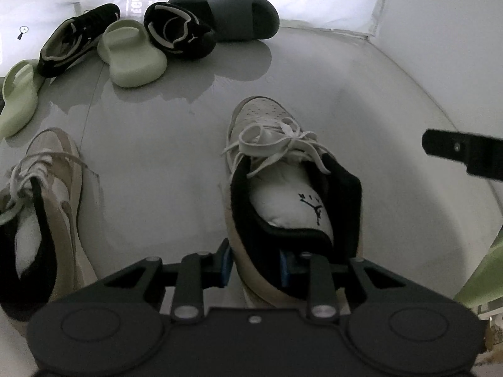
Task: Organize scattered shoes
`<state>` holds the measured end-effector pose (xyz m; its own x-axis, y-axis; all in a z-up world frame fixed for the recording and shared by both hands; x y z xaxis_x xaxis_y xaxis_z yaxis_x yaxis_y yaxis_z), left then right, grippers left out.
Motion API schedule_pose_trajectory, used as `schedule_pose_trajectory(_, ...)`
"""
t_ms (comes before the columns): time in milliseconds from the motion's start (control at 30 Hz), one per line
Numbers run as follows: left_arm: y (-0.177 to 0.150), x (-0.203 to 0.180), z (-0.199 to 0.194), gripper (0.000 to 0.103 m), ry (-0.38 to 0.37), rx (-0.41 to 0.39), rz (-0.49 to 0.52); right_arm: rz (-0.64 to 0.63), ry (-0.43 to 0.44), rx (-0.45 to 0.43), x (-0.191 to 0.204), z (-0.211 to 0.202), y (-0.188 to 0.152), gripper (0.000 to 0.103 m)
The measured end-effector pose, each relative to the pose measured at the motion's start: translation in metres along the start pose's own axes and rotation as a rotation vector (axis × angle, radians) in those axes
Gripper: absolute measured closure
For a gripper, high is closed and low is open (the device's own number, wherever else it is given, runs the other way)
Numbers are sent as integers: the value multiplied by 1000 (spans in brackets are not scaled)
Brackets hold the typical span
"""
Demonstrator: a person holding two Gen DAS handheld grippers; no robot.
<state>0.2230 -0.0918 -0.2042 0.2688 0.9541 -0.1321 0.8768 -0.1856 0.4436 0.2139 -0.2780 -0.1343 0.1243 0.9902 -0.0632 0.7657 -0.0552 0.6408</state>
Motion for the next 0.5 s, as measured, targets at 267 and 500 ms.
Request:
schedule_pose_trajectory(267, -4, -3, -2, 73, 14, -12, -21, -26, 18, -4, 3, -5, -2, 0)
schedule_pose_trajectory(500, -5, 0, -10, 71, -15, -19, -65, -34, 58, -4, 6, -3, 1, 0)
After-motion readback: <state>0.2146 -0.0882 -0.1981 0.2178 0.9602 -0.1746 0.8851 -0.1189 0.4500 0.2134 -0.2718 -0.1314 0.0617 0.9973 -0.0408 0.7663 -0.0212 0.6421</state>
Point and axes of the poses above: each gripper's, at about its wrist camera, not at the fingertips, and z roughly the way its jaws point, x to its left, y to its top, the point moved 8 cm from there along z, roughly the way its jaws point, and after that the axes turned 5 degrees about x, right-handed, at the moved point
